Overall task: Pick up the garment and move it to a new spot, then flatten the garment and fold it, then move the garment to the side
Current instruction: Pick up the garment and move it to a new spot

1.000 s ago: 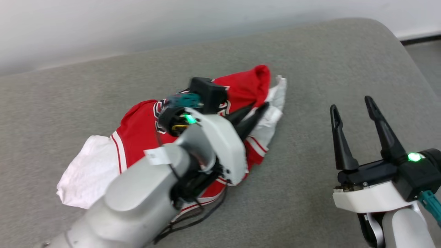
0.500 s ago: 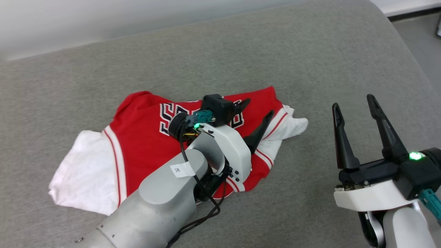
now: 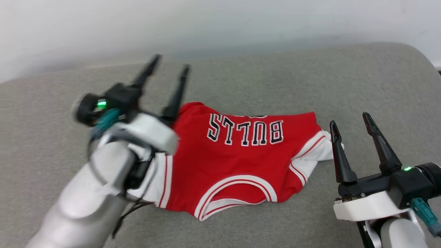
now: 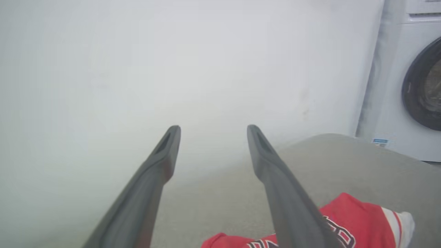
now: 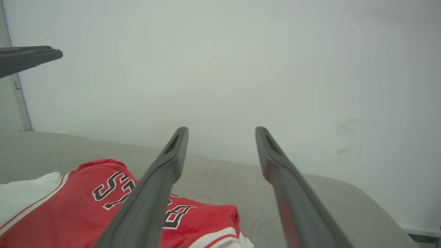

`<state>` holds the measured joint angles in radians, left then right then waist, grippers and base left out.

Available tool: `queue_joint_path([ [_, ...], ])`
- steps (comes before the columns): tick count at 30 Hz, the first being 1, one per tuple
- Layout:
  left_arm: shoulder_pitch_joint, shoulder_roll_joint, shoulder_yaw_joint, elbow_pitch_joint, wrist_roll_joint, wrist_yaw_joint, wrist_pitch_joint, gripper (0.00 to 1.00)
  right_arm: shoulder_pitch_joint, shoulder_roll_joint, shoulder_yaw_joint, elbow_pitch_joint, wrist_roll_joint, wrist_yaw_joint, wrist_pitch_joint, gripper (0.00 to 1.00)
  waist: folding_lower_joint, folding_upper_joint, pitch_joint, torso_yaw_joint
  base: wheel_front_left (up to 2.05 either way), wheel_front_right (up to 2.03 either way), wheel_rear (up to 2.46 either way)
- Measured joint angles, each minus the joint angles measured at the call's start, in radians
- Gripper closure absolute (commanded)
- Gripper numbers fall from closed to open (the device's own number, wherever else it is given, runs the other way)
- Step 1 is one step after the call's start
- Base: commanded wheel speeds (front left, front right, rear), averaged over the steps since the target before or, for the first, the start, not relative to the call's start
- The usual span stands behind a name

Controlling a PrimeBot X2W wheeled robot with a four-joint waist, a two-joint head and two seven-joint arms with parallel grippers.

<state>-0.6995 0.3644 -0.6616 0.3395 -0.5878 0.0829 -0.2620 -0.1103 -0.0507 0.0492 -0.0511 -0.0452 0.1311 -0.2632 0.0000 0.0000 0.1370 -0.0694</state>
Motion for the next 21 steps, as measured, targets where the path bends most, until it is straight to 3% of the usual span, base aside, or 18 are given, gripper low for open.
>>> queue_joint_path([
  [4,0.164,0.077,0.164,-0.18,0.131,0.042,-0.001,0.0,0.012,0.0,-0.006,-0.003,0.0,0.0,0.0,0.0,0.0,0.0,-0.031,0.039,0.0,0.0,0.0],
  [9,0.387,0.101,0.335,-0.324,0.201,0.052,-0.001,0.0,0.02,0.0,-0.016,-0.007,-0.003,0.0,0.0,0.0,0.0,0.0,-0.057,0.071,0.0,0.0,0.0],
  [13,0.541,0.047,0.449,-0.405,0.226,0.056,-0.001,0.0,0.034,0.0,-0.028,-0.015,-0.007,0.0,0.0,0.0,0.0,0.0,-0.067,0.083,0.0,0.0,0.0],
  [21,0.736,-0.052,0.52,-0.432,0.322,0.013,-0.001,0.0,0.049,0.0,-0.059,-0.036,-0.018,0.0,0.0,0.0,-0.0001,0.0,-0.078,0.097,0.0,0.0,0.0],
])
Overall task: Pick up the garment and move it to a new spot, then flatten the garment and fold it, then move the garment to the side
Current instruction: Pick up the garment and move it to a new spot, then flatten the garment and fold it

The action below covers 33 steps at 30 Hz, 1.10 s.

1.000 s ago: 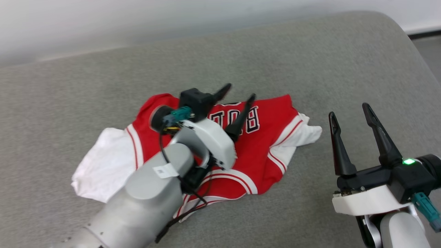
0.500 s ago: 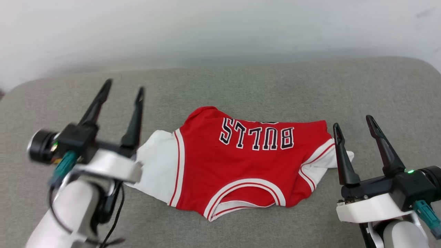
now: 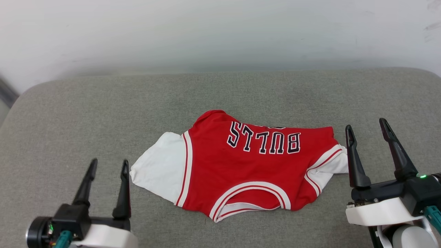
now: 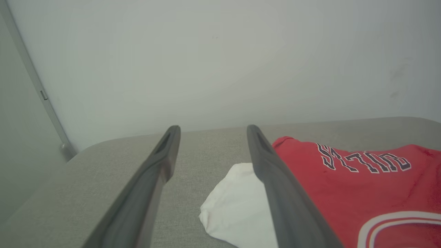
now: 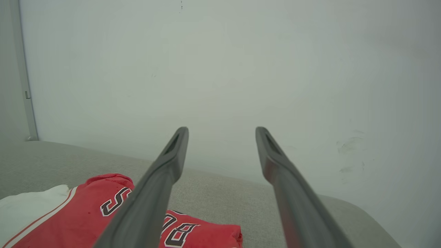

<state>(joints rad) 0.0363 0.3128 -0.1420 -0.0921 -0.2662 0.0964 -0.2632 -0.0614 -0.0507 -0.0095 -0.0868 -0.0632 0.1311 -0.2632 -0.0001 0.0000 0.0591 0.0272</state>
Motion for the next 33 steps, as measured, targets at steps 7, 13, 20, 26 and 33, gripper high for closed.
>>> queue_joint_path([
  [7,0.049,-0.036,0.013,0.06,0.026,-0.057,0.0,0.0,0.0,0.0,0.009,-0.012,0.001,0.0,0.0,0.0,0.0,0.0,0.005,-0.016,0.0,0.0,0.0],
  [13,0.015,0.041,-0.024,0.128,0.055,-0.116,0.114,0.0,0.0,0.0,0.016,-0.016,0.003,0.0,0.0,0.0,0.0,0.0,0.032,-0.033,0.0,0.0,0.0],
  [20,-0.151,0.126,-0.039,0.126,-0.082,-0.202,0.455,0.0,-0.028,0.0,0.017,-0.021,0.011,0.0,0.0,0.0,0.0,0.0,0.099,-0.047,0.0,0.0,0.0],
  [26,-0.278,0.244,-0.073,0.155,-0.236,-0.22,0.806,0.0,-0.058,0.0,0.026,-0.023,0.018,0.0,0.0,0.0,0.0,0.0,0.168,-0.064,0.0,0.0,0.0],
  [33,-0.351,0.286,-0.084,0.161,-0.424,-0.225,1.002,0.0,-0.086,0.0,0.023,-0.021,0.024,0.0,0.0,0.0,0.0001,0.0,0.242,-0.094,0.0,0.0,0.0],
])
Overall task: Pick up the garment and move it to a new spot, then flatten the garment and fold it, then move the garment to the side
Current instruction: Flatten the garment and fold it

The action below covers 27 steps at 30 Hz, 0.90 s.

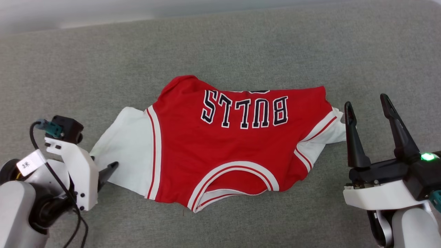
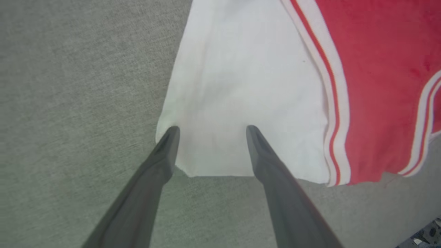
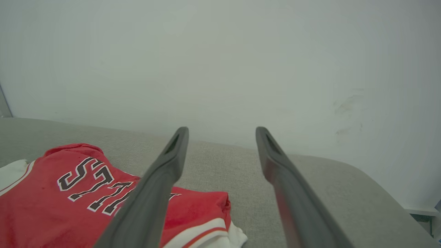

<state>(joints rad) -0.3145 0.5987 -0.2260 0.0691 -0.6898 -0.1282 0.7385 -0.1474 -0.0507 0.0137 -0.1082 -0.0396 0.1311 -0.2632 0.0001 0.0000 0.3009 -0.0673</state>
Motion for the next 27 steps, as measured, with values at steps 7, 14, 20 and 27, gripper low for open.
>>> queue_joint_path([
  [7,-0.011,0.047,-0.043,0.046,0.045,-0.001,0.02,0.0,-0.019,0.0,0.005,-0.004,0.002,0.0,0.0,0.0,-0.0001,0.0,0.052,-0.019,0.0,0.0,0.0],
  [14,-0.025,0.063,-0.107,0.045,0.021,0.0,0.022,1.0,-0.024,0.0,0.009,-0.006,-0.006,0.0,0.0,0.0,-0.0001,0.0,0.067,-0.006,0.0,0.0,0.0],
  [20,-0.03,0.061,-0.14,0.059,-0.001,0.0,-0.009,1.0,-0.024,0.0,0.012,0.002,-0.016,0.0,0.0,0.0,-0.0001,0.0,0.054,0.015,0.0,0.0,0.0],
  [27,0.057,0.077,-0.151,0.057,-0.029,-0.001,-0.067,1.0,-0.008,0.0,0.014,0.021,-0.019,0.0,0.0,0.0,0.0,0.0,-0.012,0.034,0.0,0.0,0.0],
])
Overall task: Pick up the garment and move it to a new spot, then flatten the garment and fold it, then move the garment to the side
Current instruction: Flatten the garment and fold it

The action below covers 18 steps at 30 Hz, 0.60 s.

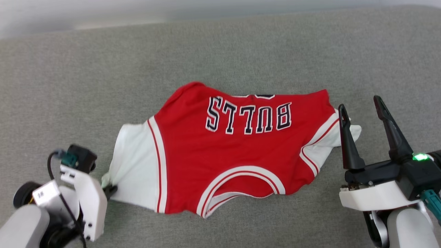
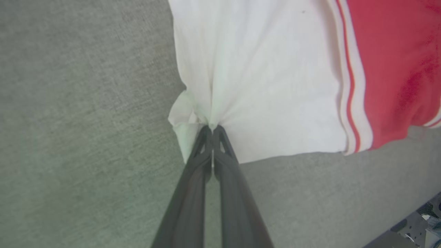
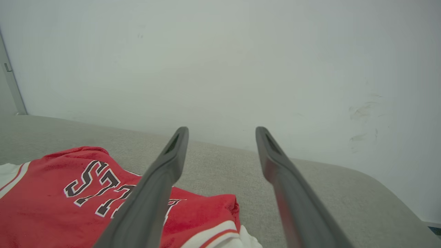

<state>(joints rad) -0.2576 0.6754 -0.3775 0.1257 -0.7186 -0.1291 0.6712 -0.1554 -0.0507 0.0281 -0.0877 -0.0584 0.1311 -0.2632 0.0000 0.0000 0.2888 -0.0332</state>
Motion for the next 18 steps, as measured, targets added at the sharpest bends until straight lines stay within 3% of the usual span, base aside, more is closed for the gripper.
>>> queue_joint_path([
  [7,0.214,0.073,0.016,-0.084,-0.023,0.013,-0.047,1.0,0.04,0.0,-0.004,0.029,-0.003,0.0,0.0,0.0,0.0,0.0,-0.083,0.024,0.0,0.0,0.0],
  [13,0.361,0.076,0.016,-0.179,-0.035,0.04,-0.099,1.0,0.062,0.0,-0.004,0.052,-0.005,0.0,0.0,0.0,0.0,0.0,-0.136,0.046,0.0,0.0,0.0],
  [14,0.365,0.038,0.032,-0.2,0.007,0.068,-0.206,0.21,0.069,0.0,0.0,0.064,-0.009,0.0,0.0,0.0,-0.0001,0.0,-0.152,0.055,0.0,0.0,0.0],
  [15,0.358,0.021,0.04,-0.202,0.02,0.07,-0.254,0.0,0.072,0.0,0.0,0.066,-0.011,0.0,0.0,0.0,0.0,0.0,-0.156,0.057,0.0,0.0,0.0],
  [17,0.348,-0.004,0.055,-0.202,0.025,0.083,-0.304,0.0,0.074,0.0,0.0,0.068,-0.011,0.0,0.0,0.0,0.0,0.0,-0.16,0.059,0.0,0.0,0.0],
  [18,0.329,-0.046,0.071,-0.206,0.048,0.086,-0.408,0.0,0.075,0.0,-0.005,0.068,-0.014,0.0,0.0,0.0,0.0,0.0,-0.169,0.062,0.0,0.0,0.0],
])
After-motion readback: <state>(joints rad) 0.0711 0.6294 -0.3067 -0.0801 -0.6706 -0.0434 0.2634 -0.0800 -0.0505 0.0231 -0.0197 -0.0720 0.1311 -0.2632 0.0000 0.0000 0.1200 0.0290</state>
